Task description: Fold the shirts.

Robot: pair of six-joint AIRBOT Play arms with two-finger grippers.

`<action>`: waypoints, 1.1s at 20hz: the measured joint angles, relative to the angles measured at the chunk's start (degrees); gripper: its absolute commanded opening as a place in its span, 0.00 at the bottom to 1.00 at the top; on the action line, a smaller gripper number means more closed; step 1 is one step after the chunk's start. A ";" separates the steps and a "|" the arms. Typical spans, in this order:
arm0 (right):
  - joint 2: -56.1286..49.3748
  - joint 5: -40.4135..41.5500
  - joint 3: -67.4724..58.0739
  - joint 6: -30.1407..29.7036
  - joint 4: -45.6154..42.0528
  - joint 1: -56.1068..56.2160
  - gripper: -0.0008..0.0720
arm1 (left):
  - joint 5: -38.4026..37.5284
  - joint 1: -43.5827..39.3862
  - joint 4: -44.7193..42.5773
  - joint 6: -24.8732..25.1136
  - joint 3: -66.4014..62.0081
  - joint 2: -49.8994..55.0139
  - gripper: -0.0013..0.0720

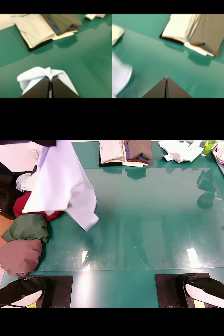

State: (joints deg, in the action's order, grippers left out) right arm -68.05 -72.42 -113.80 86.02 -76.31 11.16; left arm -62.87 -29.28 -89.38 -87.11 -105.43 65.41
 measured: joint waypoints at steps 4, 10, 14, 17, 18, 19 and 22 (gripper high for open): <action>0.00 -0.92 -0.17 1.42 -0.15 -0.96 0.03 | -3.06 -8.76 1.66 0.46 0.57 6.38 0.06; -0.02 -1.53 2.51 2.36 -0.22 -1.31 0.03 | -3.56 -14.73 5.42 3.41 0.79 16.52 0.82; -0.02 -1.57 2.97 2.51 -0.24 -1.31 0.03 | -4.79 -6.69 1.36 0.92 0.81 18.97 0.83; -0.02 -1.73 3.10 2.56 -0.24 -1.31 0.03 | -6.58 -0.46 2.82 -1.07 1.92 22.88 0.83; -0.02 -1.84 3.13 2.58 -0.24 -1.31 0.03 | -7.04 0.81 4.50 -1.42 2.80 24.63 0.83; -0.02 -2.10 3.15 2.58 -0.22 -1.31 0.03 | -7.32 1.66 5.73 -1.62 3.76 26.32 0.83; -0.07 -2.78 3.17 2.58 -0.24 -1.31 0.03 | -7.85 3.13 10.03 -2.19 7.17 31.17 0.83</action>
State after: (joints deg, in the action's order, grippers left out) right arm -68.12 -75.20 -110.63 88.60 -76.55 9.85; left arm -70.72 -26.15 -79.35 -89.30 -98.26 96.57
